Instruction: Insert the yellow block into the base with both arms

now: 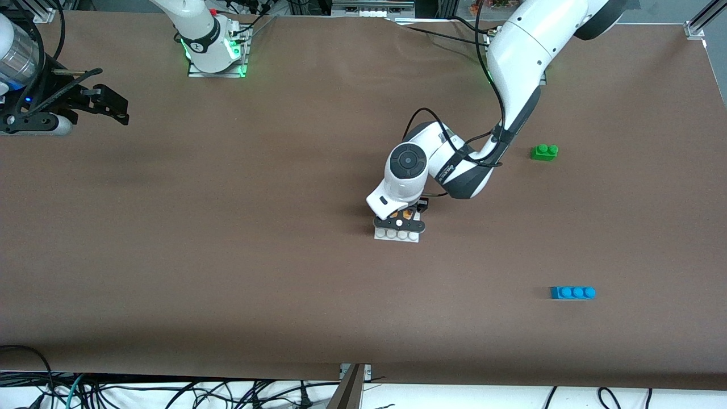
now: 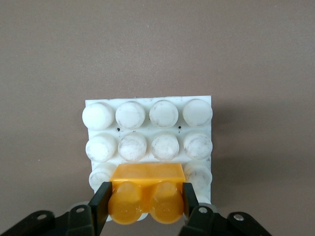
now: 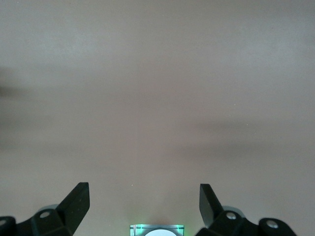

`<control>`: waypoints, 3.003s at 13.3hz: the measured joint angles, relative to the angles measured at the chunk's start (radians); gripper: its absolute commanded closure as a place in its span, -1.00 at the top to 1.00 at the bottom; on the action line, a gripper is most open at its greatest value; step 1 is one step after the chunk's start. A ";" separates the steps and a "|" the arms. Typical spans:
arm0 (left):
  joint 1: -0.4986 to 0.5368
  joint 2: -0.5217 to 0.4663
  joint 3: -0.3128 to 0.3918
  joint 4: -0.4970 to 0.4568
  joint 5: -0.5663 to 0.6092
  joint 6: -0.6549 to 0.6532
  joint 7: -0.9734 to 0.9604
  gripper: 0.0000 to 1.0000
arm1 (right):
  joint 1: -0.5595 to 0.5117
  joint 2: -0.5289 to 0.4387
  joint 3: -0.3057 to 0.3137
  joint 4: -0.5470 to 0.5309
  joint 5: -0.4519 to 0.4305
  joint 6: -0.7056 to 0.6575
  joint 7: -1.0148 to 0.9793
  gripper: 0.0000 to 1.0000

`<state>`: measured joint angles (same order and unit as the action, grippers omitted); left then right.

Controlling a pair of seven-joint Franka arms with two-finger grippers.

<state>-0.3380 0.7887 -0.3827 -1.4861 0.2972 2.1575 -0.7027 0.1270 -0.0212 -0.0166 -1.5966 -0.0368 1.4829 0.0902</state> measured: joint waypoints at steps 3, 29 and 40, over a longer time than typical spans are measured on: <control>0.000 0.004 0.001 0.000 0.000 0.001 0.000 1.00 | -0.001 0.002 0.000 0.000 0.000 -0.001 0.000 0.98; 0.289 -0.754 0.298 -0.151 -0.323 -0.505 0.598 1.00 | -0.005 0.010 0.002 0.002 0.001 -0.001 0.000 0.98; 0.396 -0.804 0.228 -0.273 -0.323 -0.456 0.588 1.00 | -0.005 0.010 0.002 0.002 0.001 -0.001 0.000 0.98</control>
<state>0.0579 -0.0155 -0.1548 -1.7589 -0.0257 1.7011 -0.1148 0.1223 -0.0113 -0.0151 -1.5943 -0.0354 1.4822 0.0901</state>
